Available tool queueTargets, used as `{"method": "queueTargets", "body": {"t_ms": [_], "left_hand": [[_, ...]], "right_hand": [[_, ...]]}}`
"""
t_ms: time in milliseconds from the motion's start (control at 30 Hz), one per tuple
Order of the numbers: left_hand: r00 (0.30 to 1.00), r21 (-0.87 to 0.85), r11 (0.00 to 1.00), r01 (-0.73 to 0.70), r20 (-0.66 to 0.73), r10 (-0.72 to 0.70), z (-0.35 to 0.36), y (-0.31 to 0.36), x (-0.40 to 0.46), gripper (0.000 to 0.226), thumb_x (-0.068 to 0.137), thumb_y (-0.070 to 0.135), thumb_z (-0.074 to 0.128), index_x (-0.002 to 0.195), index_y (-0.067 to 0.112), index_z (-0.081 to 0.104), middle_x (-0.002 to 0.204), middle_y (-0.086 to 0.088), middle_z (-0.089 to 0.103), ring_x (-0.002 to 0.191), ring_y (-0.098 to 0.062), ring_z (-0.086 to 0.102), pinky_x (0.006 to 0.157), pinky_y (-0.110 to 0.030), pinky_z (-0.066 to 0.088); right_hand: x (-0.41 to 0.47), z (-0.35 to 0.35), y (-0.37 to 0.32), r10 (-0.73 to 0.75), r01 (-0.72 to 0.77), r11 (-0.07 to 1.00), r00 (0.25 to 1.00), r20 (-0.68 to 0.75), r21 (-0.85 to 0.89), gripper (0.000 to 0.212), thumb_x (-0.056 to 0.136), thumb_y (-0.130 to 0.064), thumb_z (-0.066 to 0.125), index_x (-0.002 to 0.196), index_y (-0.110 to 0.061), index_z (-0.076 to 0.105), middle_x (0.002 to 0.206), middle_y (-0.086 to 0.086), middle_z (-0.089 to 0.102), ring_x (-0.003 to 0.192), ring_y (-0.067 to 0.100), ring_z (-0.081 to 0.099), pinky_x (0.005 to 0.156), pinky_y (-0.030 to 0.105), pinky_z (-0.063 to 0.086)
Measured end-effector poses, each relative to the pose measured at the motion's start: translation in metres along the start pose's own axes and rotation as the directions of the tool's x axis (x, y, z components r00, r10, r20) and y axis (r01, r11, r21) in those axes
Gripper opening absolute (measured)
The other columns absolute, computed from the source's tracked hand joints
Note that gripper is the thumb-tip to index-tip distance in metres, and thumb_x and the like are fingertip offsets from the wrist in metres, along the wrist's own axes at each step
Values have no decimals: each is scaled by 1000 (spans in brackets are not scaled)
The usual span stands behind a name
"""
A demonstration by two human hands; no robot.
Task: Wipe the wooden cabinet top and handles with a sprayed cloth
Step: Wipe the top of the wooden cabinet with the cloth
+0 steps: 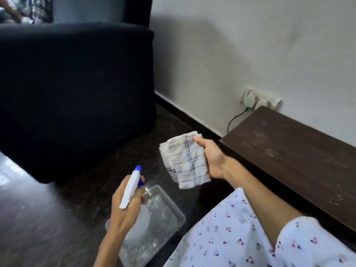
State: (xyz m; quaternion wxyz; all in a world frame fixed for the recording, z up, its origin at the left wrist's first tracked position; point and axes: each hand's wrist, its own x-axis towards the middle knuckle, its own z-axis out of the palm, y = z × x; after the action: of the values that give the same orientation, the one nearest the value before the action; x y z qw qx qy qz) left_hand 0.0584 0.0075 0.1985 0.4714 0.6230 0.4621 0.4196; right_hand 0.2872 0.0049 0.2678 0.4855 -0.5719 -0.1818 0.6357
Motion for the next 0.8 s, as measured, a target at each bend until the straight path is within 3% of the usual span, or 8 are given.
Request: {"method": "queueTargets", "body": {"t_ms": [133,233,367,433,500,633,733,800], "left_hand": [[987,10,998,55,-152,-53,-13,-49,-4,28,91,1,54,82,27,56,73,5,59,65,1,56,58,-6,40],[972,-5,996,93,-217,-92,-14,-79,-8,26,93,7,54,84,32,54,80,6,58,74,8,56,66,-4,41],[957,-5,989,151,-251,-148,-7,-119,-8,17,94,17,53,85,31,53,86,-1,58,77,-5,55,70,-15,44],[950,10,983,184,-260,-175,-2,-137,-9,14,95,19,52,84,29,53,84,-4,57,76,-13,53,70,-20,42],[944,23,978,208,-267,-194,3,-151,-11,20,96,19,50,78,29,49,75,2,52,68,-6,48,64,-14,39],[913,-1,961,276,-313,-262,11,-170,-18,27,97,17,48,71,26,45,68,5,45,61,0,46,58,-11,38],[878,-10,941,338,-358,-319,14,-189,-20,23,97,24,48,75,19,50,71,-6,53,66,-11,51,61,-26,41],[864,30,929,370,-377,-332,17,-202,-21,22,96,31,47,81,16,53,81,-12,59,74,-23,56,66,-33,44]], "right_hand": [[33,20,-2,89,-97,978,995,-51,-183,55,100,-44,25,111,-3,60,100,16,65,87,28,61,78,35,48],[58,37,3,145,-164,943,986,-86,-288,53,100,-44,28,117,-5,59,107,16,66,93,29,62,77,37,49],[83,51,32,185,-220,943,970,-155,-249,50,100,-45,29,105,-8,61,109,14,66,105,30,60,84,43,50],[94,52,59,228,-259,948,958,-173,-183,55,99,-51,26,106,-9,61,105,12,67,103,29,62,79,42,51],[102,48,94,242,-271,955,946,-214,-120,61,97,-55,24,116,-8,58,110,12,67,104,30,64,74,43,53],[116,27,157,287,-334,938,898,-332,-92,72,92,-62,23,128,-5,51,116,18,65,99,32,66,78,45,55],[119,12,174,301,-377,917,869,-393,-132,68,91,-62,35,124,-4,48,111,17,66,91,31,67,70,42,57],[115,14,171,310,-384,914,871,-381,-135,54,89,-47,55,120,-3,53,111,17,66,94,31,67,70,44,57]]}}
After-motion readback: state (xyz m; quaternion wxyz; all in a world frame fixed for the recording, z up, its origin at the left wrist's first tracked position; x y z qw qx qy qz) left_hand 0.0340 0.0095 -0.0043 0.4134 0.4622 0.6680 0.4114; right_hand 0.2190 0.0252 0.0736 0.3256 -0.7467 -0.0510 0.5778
